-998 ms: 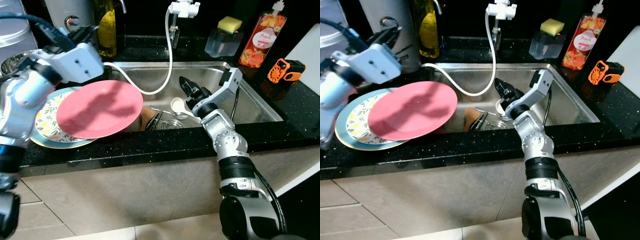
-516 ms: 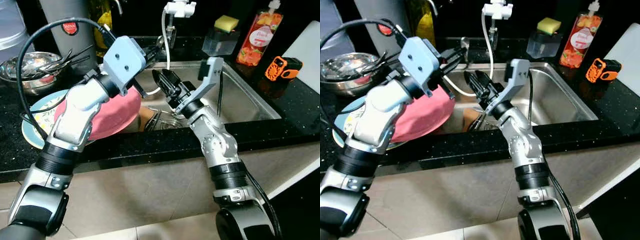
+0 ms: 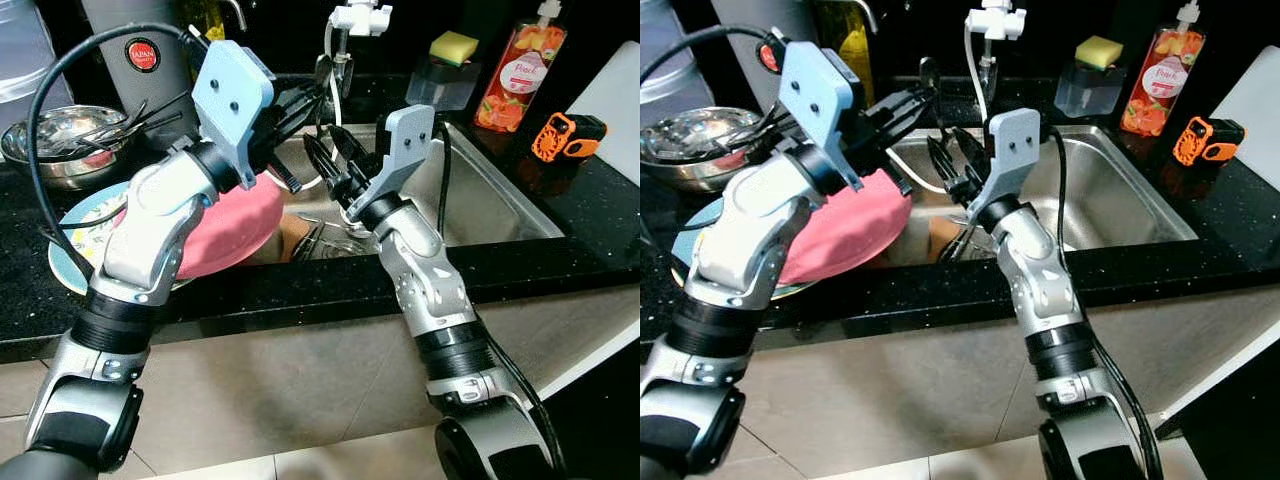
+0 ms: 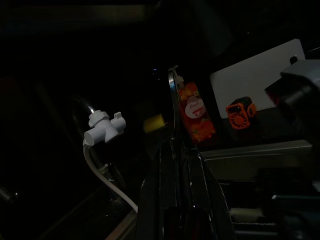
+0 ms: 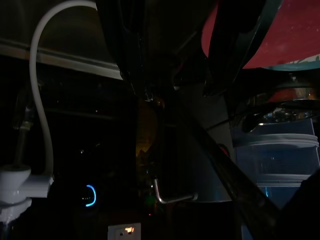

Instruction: Kitchen organization

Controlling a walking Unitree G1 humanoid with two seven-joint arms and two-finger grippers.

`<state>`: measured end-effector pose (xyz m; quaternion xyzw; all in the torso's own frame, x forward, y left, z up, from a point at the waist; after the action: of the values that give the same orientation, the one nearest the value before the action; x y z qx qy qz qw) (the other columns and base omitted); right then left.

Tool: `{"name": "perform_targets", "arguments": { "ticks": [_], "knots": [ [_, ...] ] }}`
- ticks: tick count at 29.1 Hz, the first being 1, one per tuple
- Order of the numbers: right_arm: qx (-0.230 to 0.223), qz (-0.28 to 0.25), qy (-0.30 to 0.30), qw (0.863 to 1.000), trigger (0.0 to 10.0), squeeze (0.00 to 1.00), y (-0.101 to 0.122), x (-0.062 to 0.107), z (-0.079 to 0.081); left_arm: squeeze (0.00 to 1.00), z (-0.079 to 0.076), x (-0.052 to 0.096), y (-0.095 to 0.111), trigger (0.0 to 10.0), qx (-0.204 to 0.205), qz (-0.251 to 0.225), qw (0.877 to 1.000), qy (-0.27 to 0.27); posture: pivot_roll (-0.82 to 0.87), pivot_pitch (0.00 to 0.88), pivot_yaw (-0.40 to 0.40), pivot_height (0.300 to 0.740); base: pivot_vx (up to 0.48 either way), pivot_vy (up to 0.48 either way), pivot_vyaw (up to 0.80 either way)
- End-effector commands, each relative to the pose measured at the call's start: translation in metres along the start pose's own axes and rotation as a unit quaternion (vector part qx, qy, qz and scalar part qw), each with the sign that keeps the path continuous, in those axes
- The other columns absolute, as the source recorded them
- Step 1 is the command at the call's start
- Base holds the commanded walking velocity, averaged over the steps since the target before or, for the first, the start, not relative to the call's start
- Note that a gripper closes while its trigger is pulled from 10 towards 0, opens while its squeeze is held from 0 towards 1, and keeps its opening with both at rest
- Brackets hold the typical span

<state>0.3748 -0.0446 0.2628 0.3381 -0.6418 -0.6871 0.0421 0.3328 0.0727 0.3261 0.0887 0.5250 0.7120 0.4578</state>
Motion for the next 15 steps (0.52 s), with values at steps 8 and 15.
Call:
{"name": "perform_targets", "arguments": {
  "ticks": [8,15],
  "knots": [
    [-0.012,0.002,-0.021,1.0,10.0,0.0,-0.0027,0.0012,-0.0091,0.0,-0.0028,0.0003,-0.0011,10.0,0.024,-0.001,1.0,0.009,0.25,0.0,-0.066,0.74,0.0,0.0,0.0],
    [-0.014,-0.004,-0.022,1.0,0.0,0.0,-0.0012,0.001,-0.0084,0.0,-0.0064,-0.0005,-0.0017,10.0,0.028,0.002,1.0,0.005,0.25,0.0,-0.065,0.74,0.0,0.0,0.0]
  ]
}}
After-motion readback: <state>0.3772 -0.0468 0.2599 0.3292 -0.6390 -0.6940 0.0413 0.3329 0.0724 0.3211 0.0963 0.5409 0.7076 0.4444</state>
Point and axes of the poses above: a point about 5 cm out from each wrist's last joint towards the gripper, its own x axis pointing back from the gripper into the wrist, its own y axis along the axis of the wrist's last joint, z = x × y, the point moved 4 cm from there along -x, pointing out of the wrist towards the gripper, and after that the axes turned 4 degrees about x, right-handed, at the moved point
